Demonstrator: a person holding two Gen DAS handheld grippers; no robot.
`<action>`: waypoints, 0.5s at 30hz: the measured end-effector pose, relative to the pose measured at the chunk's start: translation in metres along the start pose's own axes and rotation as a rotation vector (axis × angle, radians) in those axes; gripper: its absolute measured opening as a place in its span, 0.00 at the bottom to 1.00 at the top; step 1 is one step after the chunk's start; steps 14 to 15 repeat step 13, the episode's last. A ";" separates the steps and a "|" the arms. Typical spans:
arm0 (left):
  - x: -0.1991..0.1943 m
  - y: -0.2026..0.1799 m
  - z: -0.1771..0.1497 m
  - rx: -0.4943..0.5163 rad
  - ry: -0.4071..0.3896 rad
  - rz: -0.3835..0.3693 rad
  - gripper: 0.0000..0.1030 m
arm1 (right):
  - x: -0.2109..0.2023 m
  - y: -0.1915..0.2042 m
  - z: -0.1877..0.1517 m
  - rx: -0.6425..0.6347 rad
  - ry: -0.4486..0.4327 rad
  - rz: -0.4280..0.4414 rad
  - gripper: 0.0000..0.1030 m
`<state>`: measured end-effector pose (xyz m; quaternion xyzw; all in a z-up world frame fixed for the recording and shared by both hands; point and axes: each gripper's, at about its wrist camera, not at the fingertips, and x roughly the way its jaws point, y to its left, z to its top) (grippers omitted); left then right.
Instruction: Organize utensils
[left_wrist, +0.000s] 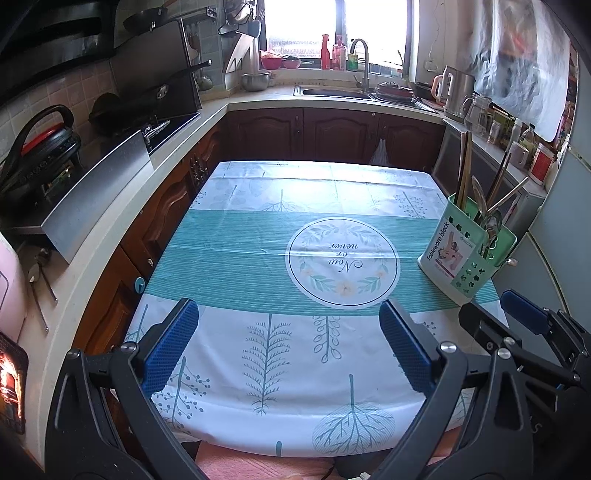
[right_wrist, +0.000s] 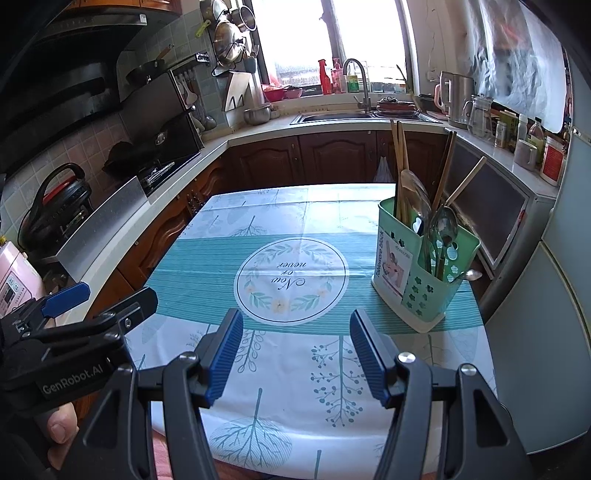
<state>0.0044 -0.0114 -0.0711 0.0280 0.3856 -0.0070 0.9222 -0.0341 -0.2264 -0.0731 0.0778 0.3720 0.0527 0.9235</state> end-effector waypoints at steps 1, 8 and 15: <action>0.001 0.000 0.000 -0.001 0.001 0.000 0.95 | 0.001 0.000 0.000 -0.001 0.002 -0.001 0.59; 0.005 0.001 -0.005 -0.010 0.016 -0.002 0.95 | 0.005 0.001 -0.002 -0.005 0.017 0.000 0.59; 0.006 0.003 -0.006 -0.015 0.026 -0.008 0.95 | 0.006 0.003 -0.002 -0.006 0.028 -0.005 0.59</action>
